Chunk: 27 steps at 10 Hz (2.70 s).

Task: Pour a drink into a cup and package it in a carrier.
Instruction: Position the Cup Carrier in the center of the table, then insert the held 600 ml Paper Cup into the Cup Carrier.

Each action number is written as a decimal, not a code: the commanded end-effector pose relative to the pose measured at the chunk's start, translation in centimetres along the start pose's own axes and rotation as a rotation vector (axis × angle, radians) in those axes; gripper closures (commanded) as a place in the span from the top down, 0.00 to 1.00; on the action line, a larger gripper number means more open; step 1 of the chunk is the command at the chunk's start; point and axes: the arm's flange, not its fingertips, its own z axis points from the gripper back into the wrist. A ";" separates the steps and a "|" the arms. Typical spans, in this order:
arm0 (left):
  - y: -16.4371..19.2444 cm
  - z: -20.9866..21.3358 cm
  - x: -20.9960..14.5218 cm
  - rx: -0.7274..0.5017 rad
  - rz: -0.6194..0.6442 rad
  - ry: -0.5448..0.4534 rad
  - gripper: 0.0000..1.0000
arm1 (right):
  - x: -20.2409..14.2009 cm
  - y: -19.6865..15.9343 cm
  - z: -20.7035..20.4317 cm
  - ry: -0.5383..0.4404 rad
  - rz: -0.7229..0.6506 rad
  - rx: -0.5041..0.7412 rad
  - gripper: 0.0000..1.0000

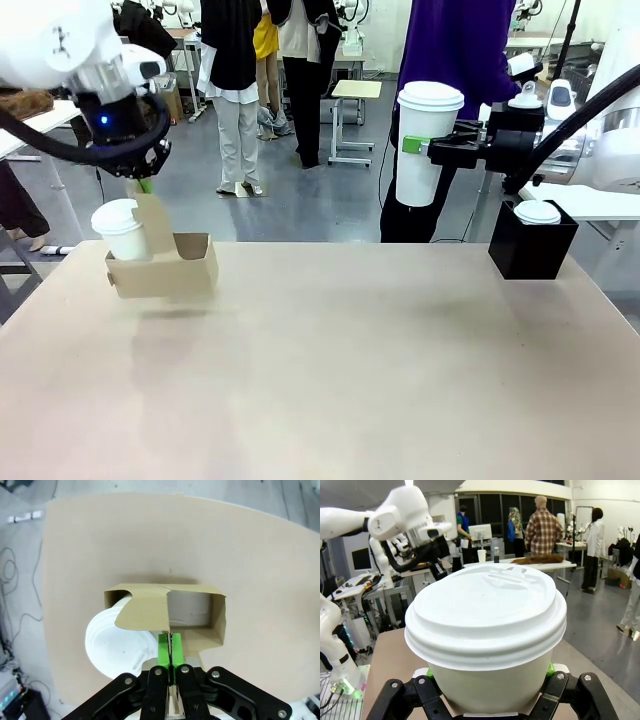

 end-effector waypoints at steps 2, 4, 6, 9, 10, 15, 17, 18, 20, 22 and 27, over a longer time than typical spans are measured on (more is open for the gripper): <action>-6.6 5.6 -2.8 -0.045 -0.009 0.002 0.02 | 0.6 -0.2 -0.4 -0.013 0.010 0.008 0.80; -11.6 7.4 -6.0 -0.077 0.000 -0.002 0.02 | 0.6 -0.2 -0.4 -0.013 0.010 0.008 0.80; -16.5 7.4 -9.4 -0.056 0.025 -0.006 0.02 | 0.6 -0.2 -0.4 -0.013 0.010 0.008 0.80; -22.6 5.0 -12.9 -0.037 -0.056 0.001 0.02 | 0.6 -0.2 -0.4 -0.013 0.010 0.008 0.80; -24.0 3.6 -14.0 -0.001 -0.065 -0.013 0.02 | 0.6 -0.2 -0.4 -0.013 0.010 0.008 0.80; -27.3 -1.4 -16.4 0.044 -0.108 0.006 0.02 | 0.6 -0.2 -0.4 -0.013 0.010 0.008 0.80; -27.9 -2.8 -16.9 0.037 -0.110 0.013 0.02 | 0.6 -0.2 -0.4 -0.013 0.010 0.008 0.80; -27.9 -2.9 -16.8 0.032 -0.095 0.016 0.02 | 0.6 -0.2 -0.4 -0.013 0.010 0.008 0.80; -28.2 -2.7 -16.8 0.034 -0.128 0.050 0.02 | 0.6 -0.2 -0.4 -0.013 0.010 0.008 0.80; -28.2 -2.7 -16.8 0.034 -0.128 0.050 0.02 | 0.6 -0.2 -0.4 -0.013 0.010 0.008 0.80; -28.2 -2.7 -16.8 0.034 -0.128 0.050 0.02 | 0.6 -0.2 -0.4 -0.013 0.010 0.008 0.80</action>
